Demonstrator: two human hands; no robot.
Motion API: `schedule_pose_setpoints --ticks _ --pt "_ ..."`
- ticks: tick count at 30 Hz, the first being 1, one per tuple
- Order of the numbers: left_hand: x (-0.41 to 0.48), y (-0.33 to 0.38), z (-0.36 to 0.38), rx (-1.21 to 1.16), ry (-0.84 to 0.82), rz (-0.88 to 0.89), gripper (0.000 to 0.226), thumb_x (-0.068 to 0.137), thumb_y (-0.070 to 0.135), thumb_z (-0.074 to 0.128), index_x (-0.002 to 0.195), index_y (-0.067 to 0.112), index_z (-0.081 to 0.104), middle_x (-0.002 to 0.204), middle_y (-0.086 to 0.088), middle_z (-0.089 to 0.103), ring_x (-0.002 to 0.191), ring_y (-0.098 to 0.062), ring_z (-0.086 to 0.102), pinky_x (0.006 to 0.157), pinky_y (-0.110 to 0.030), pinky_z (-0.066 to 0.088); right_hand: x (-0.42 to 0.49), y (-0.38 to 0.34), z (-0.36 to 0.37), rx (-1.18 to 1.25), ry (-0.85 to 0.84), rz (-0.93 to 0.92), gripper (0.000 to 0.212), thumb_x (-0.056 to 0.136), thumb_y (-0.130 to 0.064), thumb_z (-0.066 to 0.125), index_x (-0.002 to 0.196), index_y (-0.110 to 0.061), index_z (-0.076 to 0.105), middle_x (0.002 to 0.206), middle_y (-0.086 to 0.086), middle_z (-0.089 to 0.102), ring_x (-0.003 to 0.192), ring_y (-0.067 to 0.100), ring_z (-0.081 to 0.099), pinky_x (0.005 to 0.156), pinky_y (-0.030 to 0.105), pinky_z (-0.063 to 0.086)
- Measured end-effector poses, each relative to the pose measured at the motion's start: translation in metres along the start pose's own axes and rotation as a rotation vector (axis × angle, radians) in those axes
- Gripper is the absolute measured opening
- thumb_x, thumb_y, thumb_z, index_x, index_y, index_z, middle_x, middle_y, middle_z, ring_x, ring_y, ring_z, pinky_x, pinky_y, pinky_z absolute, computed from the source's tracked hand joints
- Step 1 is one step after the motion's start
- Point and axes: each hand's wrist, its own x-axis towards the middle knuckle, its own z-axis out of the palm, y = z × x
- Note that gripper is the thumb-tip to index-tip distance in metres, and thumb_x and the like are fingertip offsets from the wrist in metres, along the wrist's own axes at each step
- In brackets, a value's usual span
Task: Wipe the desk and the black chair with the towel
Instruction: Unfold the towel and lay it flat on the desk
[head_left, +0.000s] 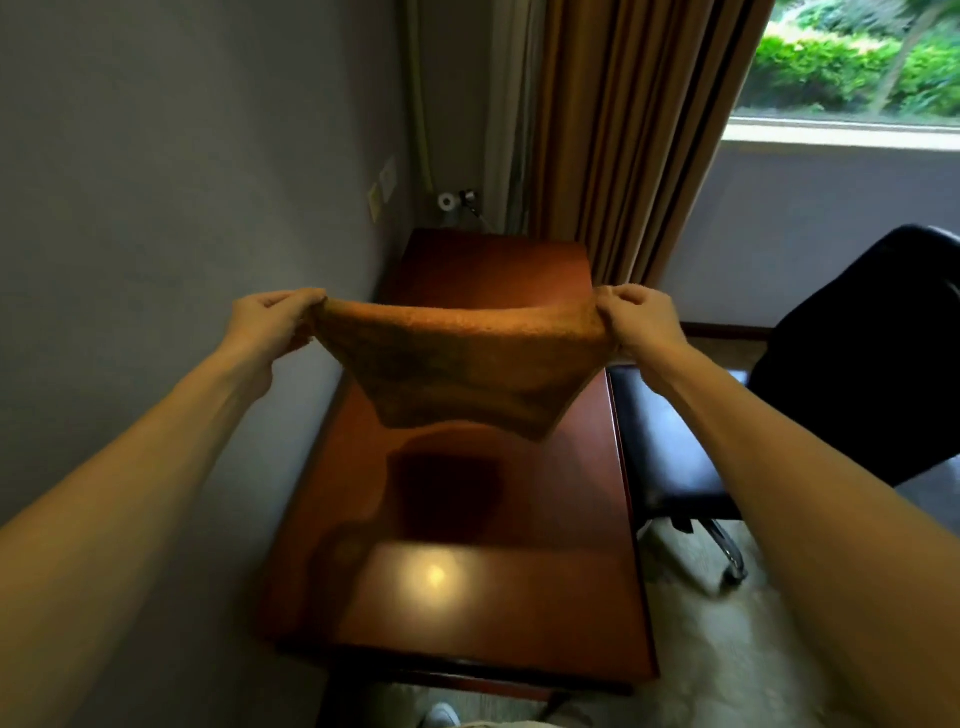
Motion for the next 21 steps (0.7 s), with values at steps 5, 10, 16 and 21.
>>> schedule_pose_setpoints --ticks 5,10,16,21 --pt "0.026 -0.034 0.0 0.436 -0.212 -0.131 0.021 0.094 0.024 0.066 0.079 0.009 0.063 0.083 -0.012 0.06 0.074 -0.022 0.057 0.073 -0.032 0.052 0.011 0.033 0.014 -0.571 -0.279 0.158 0.023 0.095 -0.017 0.066 0.104 0.004 0.068 0.091 0.019 0.068 0.075 0.03 0.067 0.059 0.038 0.059" --pt "0.008 -0.129 -0.01 0.876 -0.7 -0.39 0.032 0.098 0.035 0.063 0.074 0.015 0.068 0.071 -0.007 0.05 0.064 -0.019 0.043 0.063 -0.029 0.037 -0.011 0.113 0.041 -0.842 -0.566 0.292 0.016 0.09 -0.009 0.065 0.098 0.005 0.07 0.083 0.021 0.072 0.06 0.026 0.067 0.058 0.037 0.061" --pt "-0.023 -0.213 -0.018 0.884 -0.938 -0.487 0.025 0.095 0.017 0.062 0.07 0.015 0.064 0.061 0.001 0.051 0.049 -0.01 0.04 0.051 -0.022 0.032 -0.041 0.172 0.048 -0.85 -0.755 0.535 0.011 0.093 -0.009 0.066 0.102 -0.003 0.064 0.089 0.012 0.073 0.079 0.024 0.072 0.074 0.037 0.063" --pt "-0.022 -0.208 -0.021 0.47 -0.763 -0.377 0.023 0.1 0.005 0.057 0.08 0.007 0.069 0.068 -0.005 0.058 0.058 -0.009 0.05 0.056 -0.018 0.04 -0.041 0.171 0.034 -0.657 -0.699 0.559 0.017 0.092 -0.009 0.06 0.106 -0.001 0.064 0.097 0.014 0.071 0.085 0.028 0.072 0.082 0.041 0.061"
